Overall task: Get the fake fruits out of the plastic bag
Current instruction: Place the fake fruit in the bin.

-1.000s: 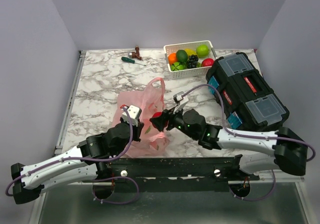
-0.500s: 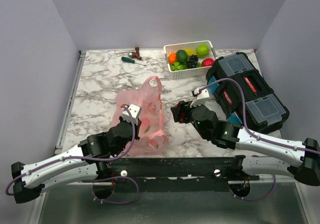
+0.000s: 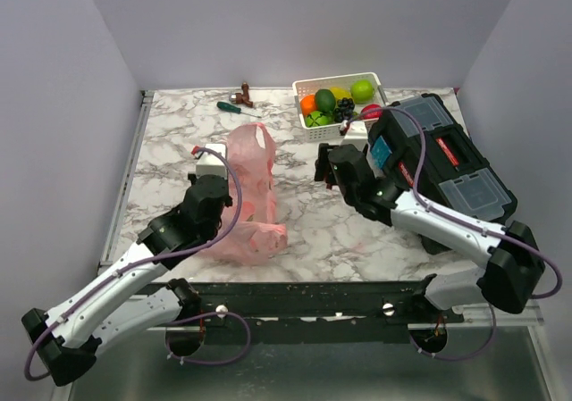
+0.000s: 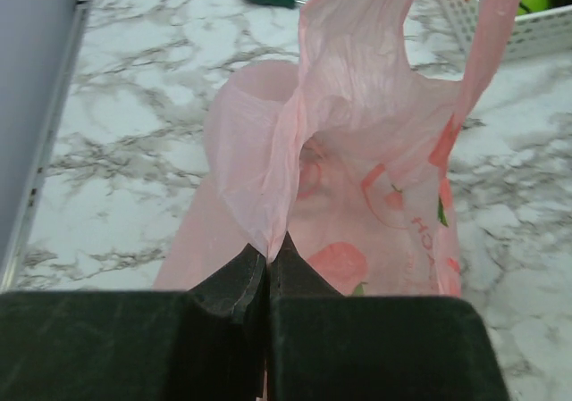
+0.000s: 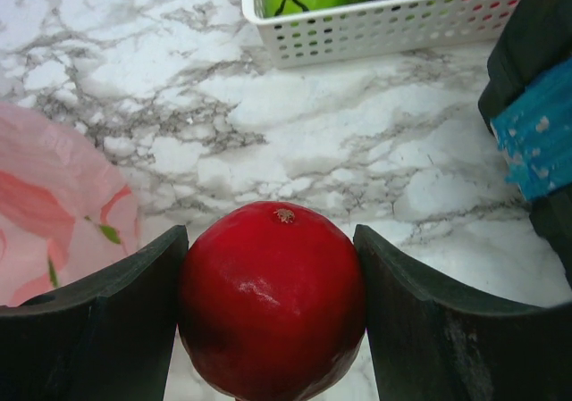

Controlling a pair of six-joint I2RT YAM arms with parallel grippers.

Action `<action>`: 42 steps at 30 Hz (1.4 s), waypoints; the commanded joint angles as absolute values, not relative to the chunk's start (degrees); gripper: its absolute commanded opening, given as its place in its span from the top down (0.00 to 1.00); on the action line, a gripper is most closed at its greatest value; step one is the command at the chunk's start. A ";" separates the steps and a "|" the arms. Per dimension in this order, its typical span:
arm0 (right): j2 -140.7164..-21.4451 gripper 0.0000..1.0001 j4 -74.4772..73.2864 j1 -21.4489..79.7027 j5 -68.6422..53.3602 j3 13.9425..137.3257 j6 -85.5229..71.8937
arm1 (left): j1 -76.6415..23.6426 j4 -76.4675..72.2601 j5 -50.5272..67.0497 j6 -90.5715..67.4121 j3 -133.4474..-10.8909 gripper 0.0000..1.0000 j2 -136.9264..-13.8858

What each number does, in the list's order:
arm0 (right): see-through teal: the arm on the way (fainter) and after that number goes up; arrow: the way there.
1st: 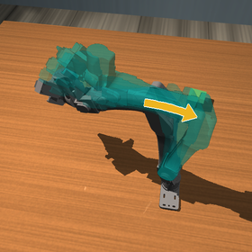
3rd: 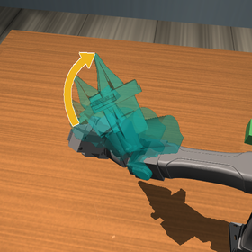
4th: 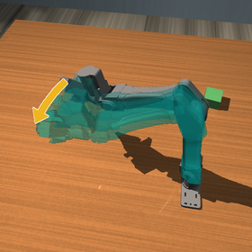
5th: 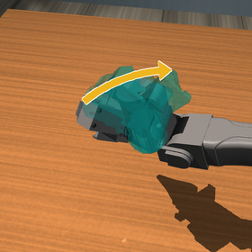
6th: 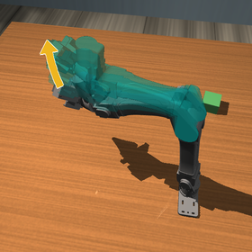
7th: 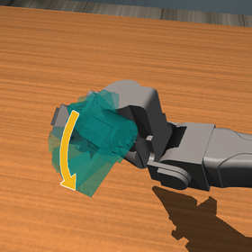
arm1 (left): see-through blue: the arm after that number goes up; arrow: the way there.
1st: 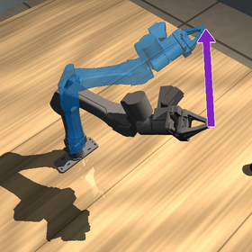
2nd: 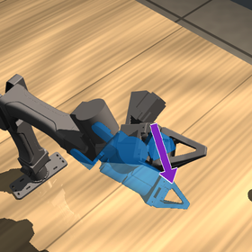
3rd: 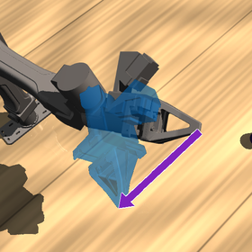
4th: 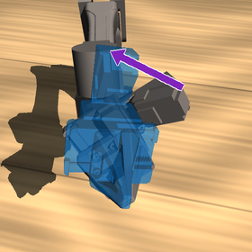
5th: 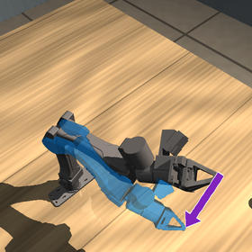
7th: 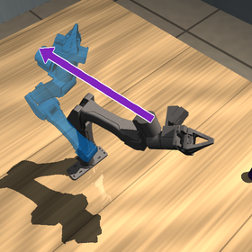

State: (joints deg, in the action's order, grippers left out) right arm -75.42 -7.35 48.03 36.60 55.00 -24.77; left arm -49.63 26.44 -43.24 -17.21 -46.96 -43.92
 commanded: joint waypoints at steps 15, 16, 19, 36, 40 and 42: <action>-106.05 0.95 -8.28 26.01 21.38 88.40 -21.04 | -35.92 13.20 -40.56 -5.84 -45.31 1.00 -49.94; -108.06 0.95 -8.75 25.64 21.27 90.99 -20.71 | -35.95 13.14 -39.99 -5.56 -45.21 1.00 -50.00; -113.10 0.95 -9.32 24.51 21.64 97.21 -19.62 | -35.94 13.86 -40.08 -5.28 -45.91 0.93 -49.99; -140.77 0.93 -13.36 19.91 23.97 131.21 -18.67 | -35.95 13.23 -39.21 -3.40 -45.82 0.44 -47.16; -142.76 0.89 -12.93 19.07 24.06 132.68 -18.48 | -35.98 13.70 -38.87 -3.50 -46.14 0.34 -46.86; -143.61 0.85 -12.58 18.85 23.81 132.97 -18.16 | -35.94 14.02 -38.70 -3.48 -46.27 0.27 -46.68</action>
State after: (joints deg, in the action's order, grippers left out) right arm -141.40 -12.14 19.51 23.07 130.26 -19.40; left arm -36.32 14.22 -39.92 -3.88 -45.76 -47.70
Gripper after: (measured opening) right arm 0.706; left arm 0.675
